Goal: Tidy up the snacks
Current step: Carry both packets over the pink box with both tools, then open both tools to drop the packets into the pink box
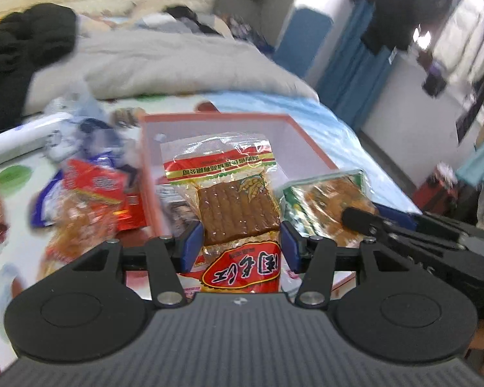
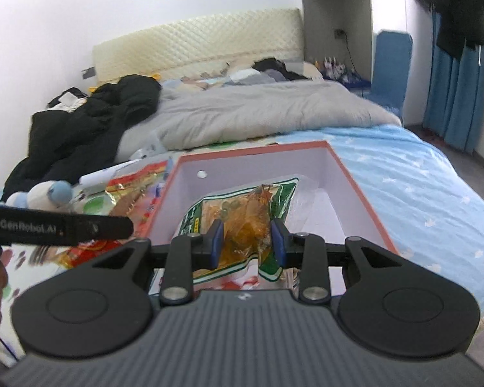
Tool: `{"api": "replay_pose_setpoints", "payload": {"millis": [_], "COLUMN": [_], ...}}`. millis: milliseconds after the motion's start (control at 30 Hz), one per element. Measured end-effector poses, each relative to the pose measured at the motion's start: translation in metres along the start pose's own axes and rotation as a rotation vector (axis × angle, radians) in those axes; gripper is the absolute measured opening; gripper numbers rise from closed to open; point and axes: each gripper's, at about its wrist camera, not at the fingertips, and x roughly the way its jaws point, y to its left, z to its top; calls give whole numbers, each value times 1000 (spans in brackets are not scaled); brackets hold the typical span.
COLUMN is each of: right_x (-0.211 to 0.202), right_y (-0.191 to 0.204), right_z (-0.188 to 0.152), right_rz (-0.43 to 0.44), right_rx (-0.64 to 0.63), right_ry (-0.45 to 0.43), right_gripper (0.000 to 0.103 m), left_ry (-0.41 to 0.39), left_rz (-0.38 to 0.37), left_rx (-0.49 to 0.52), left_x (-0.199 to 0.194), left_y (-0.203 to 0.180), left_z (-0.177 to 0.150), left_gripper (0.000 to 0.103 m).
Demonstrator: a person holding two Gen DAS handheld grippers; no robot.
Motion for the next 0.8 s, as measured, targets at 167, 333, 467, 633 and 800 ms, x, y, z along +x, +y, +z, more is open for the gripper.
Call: {"api": "replay_pose_setpoints", "payload": {"millis": [167,333,467,633,800], "right_x": [47,71,74,72,76], "right_y": [-31,-57,-59,-62,-72], "right_z": [13,9,9,14,23], "right_rz": [-9,-20,-23,-16,-13], "right_rx": [49,84,37,-8,13], "right_ry": [110,220,256,261,279], "right_gripper": [34,35,37,36,37], "left_ry": [140,335,352,374,394], "left_rz": [17,2,39,93,95], "left_rx": [-2,-136,-131,-113,-85], "left_x": [58,96,101,96,84], "left_y": [-9,-3,-2,6,1], "left_z": [32,38,50,65,68], "left_gripper": [58,58,58,59,61]}}
